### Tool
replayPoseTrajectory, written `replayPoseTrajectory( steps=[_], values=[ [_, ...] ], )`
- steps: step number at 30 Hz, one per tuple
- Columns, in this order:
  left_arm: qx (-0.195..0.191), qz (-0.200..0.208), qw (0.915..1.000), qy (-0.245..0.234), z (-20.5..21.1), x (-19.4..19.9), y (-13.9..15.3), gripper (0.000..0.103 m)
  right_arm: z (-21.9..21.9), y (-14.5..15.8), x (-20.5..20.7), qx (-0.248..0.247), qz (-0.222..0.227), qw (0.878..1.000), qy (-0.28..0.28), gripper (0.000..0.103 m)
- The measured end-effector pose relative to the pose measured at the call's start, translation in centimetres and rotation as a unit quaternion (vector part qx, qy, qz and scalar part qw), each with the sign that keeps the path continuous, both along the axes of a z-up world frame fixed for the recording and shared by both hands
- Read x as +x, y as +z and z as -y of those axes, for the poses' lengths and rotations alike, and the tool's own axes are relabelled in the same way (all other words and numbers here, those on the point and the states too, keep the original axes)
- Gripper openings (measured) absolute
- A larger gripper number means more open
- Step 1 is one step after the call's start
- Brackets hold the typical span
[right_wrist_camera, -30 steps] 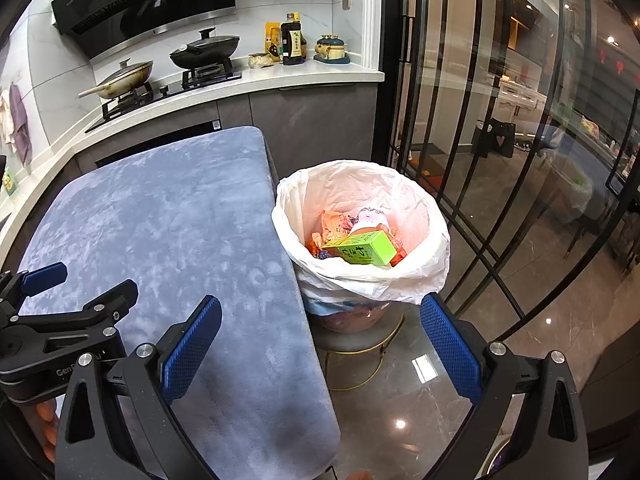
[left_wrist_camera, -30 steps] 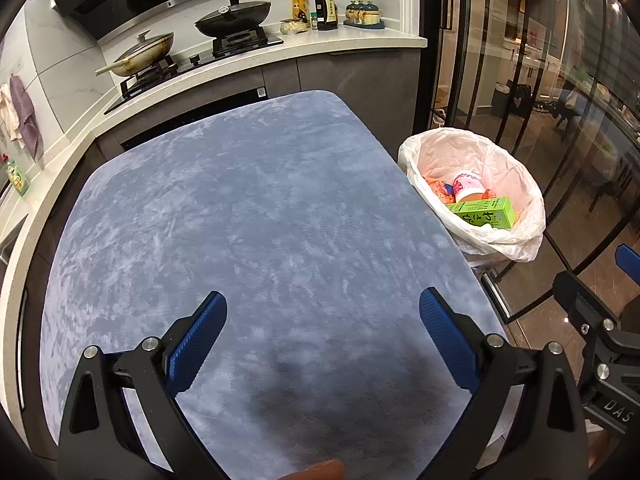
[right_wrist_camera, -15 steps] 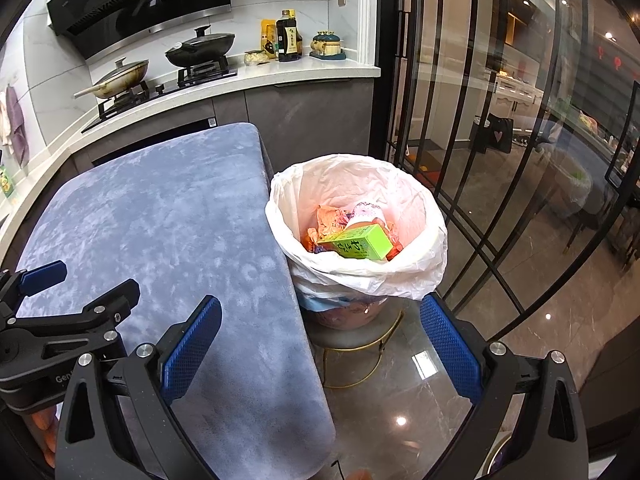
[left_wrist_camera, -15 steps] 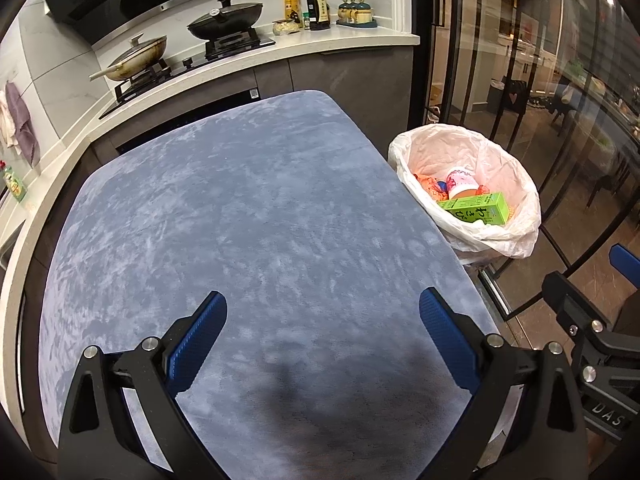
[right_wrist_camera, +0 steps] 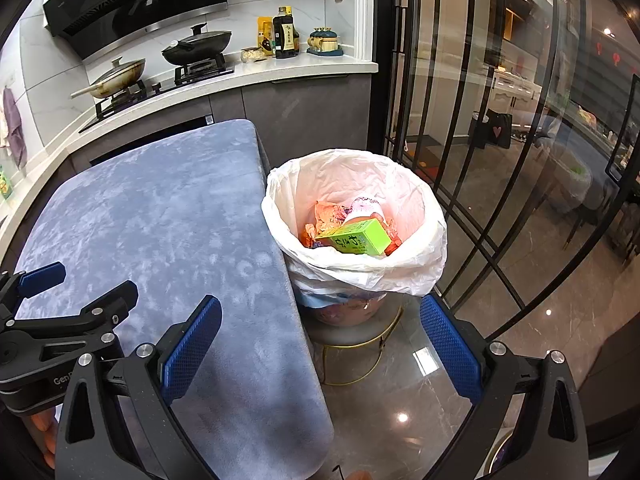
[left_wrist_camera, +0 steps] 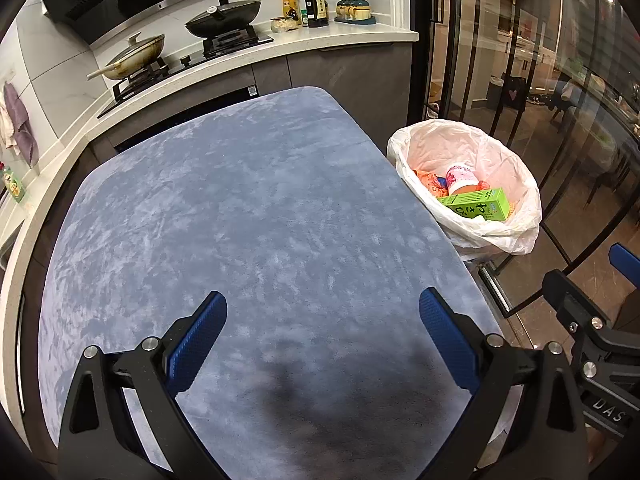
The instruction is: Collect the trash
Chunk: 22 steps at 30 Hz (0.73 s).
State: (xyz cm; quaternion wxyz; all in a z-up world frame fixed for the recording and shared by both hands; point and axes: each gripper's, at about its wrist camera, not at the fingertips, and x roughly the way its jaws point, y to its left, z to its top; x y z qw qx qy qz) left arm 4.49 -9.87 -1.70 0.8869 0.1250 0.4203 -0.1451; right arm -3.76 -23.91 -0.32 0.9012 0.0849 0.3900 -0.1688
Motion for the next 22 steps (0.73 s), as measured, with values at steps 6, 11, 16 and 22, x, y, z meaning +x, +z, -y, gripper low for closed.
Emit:
replayPoseTrajectory(
  steps=[6,11,16,22],
  values=[
    [0.000,0.000,1.0000,0.001,0.01,-0.03,-0.02,0.093,-0.05,0.03,-0.02,0.000,0.000,1.000,0.000,0.096],
    [0.000,0.000,1.0000,0.001,0.05,-0.04,-0.02,0.093,-0.03,0.02,-0.01,0.000,0.000,1.000,0.000,0.096],
    [0.002,0.003,1.0000,0.000,0.09,-0.11,-0.16,0.093,0.02,-0.01,0.01,0.001,0.000,1.000,-0.001,0.096],
    [0.004,-0.006,1.0000,0.000,-0.20,0.23,-0.54,0.093,-0.07,0.00,0.00,0.001,-0.001,1.000,-0.001,0.096]
  ],
)
